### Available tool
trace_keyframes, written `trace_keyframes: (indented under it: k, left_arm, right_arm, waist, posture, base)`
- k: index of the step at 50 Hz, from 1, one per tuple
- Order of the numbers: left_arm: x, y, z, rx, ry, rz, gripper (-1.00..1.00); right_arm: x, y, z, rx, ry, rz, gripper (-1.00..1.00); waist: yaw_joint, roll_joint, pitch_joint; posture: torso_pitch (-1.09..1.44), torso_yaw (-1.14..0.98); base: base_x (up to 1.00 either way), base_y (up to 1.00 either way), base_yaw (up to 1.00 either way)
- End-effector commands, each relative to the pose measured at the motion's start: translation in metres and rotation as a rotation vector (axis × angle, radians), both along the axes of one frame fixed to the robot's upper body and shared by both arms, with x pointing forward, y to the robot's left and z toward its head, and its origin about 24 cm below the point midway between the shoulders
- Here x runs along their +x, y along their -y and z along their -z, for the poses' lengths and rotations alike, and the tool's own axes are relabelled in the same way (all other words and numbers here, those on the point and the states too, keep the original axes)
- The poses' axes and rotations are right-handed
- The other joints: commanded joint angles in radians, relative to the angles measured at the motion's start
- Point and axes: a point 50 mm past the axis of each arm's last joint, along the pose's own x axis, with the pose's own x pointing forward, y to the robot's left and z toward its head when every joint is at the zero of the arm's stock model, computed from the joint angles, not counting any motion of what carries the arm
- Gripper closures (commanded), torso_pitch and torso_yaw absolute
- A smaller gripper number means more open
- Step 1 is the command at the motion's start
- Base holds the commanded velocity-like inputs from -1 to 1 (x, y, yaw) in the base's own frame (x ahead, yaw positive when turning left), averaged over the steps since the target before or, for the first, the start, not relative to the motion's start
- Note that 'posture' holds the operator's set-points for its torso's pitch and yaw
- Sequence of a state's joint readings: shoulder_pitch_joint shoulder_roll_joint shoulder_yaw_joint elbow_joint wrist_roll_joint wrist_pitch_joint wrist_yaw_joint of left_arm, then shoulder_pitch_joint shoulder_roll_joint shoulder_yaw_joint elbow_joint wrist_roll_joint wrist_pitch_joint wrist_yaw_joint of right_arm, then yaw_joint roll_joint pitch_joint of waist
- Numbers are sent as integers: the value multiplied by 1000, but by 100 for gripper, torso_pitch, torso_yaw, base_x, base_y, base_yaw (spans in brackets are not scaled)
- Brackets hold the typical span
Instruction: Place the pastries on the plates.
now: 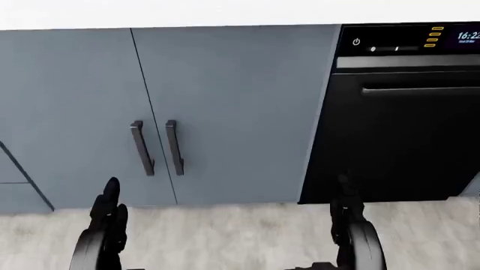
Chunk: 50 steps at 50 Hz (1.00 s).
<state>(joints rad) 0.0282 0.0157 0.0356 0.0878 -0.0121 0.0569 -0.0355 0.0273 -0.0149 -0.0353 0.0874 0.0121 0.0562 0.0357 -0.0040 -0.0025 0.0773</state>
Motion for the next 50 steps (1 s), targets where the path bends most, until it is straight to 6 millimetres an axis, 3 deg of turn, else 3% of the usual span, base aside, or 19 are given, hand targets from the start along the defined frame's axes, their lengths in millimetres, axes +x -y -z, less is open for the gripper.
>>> trace_keyframes:
  k: [1,3,5,7,8,18,25,29,30,31,32,35,36,43,46,47,48,49,50]
  left_arm:
    - [2,4,-42,10,168,0,-100]
    - [1,6,-46,11,168,4,-100]
    - [2,6,-47,12,169,8,-100]
    - [2,7,-50,13,171,11,-100]
    - [2,8,-52,12,171,14,-100]
    - [15,8,-84,-16,169,60,-100]
    - [16,0,-139,-25,217,58,-100]
    - [15,-8,-151,-20,224,47,-100]
    - [14,-10,-152,-15,224,46,-100]
    - [14,-12,-156,-9,228,41,-100]
    - [14,-14,-158,-5,230,40,-100]
    - [13,-18,-167,1,237,35,-100]
    - [11,-19,-171,2,246,29,-100]
    - [11,-21,-178,8,257,27,-100]
    - [12,-22,-177,10,255,27,-100]
    - [12,-22,-177,10,255,27,-100]
    - [12,-22,-178,10,256,28,-100]
    - [12,-22,-179,10,257,29,-100]
    - [12,-22,-180,12,258,30,-100]
  right_arm:
    - [9,-1,-34,-5,176,-10,-100]
    - [10,-1,-35,-5,179,-9,-100]
    - [10,-1,-36,-5,180,-9,-100]
    - [10,-2,-36,-4,180,-9,-100]
    - [10,-2,-37,-4,181,-8,-100]
    - [17,3,-59,-20,205,-2,-100]
    - [20,10,-100,-8,253,-13,-100]
    - [23,9,-116,2,287,-37,-100]
    - [22,9,-121,16,293,-41,-100]
    - [23,8,-128,49,300,-49,-100]
    - [24,7,-132,52,303,-54,-100]
    - [24,7,-141,46,311,-57,-100]
    - [24,8,-143,42,313,-56,-100]
    - [24,10,-150,30,325,-47,-100]
    - [26,12,-153,20,326,-37,-100]
    - [26,12,-155,15,329,-35,-100]
    - [26,11,-157,14,332,-35,-100]
    - [26,11,-159,14,336,-37,-100]
    - [27,10,-161,12,340,-40,-100]
  waist:
    - [-2,-8,-1]
    - [8,0,-63]
    - [6,-9,-20]
    - [10,-8,-68]
    - [10,-7,-74]
    - [10,-4,-87]
    - [8,-4,-95]
    - [7,-3,-90]
    - [4,5,-104]
    - [31,-21,-85]
    - [23,-3,-69]
    - [15,37,-72]
    - [12,75,-81]
    - [56,15,-65]
    - [18,-16,-47]
    - [1,-55,-29]
    - [-26,-116,-31]
    - [-38,-146,-38]
    - [-25,-66,-37]
  posture:
    - [0,0]
    - [0,0]
    - [0,0]
    - [0,0]
    - [0,0]
    - [0,0]
    - [0,0]
    - [0,0]
    - [0,0]
    - [0,0]
    - [0,0]
    - [0,0]
    - [0,0]
    - [0,0]
    - [0,0]
    - [0,0]
    - [0,0]
    - [0,0]
    - [0,0]
  base:
    - [0,0,0]
    - [0,0,0]
    - [0,0,0]
    - [0,0,0]
    - [0,0,0]
    - [0,0,0]
    - [0,0,0]
    - [0,0,0]
    - [0,41,0]
    - [0,0,100]
    - [0,0,100]
    - [0,0,100]
    - [0,0,100]
    - [0,0,100]
    - [0,33,67]
    - [0,84,0]
    - [0,71,0]
    - [8,56,0]
    - [41,52,0]
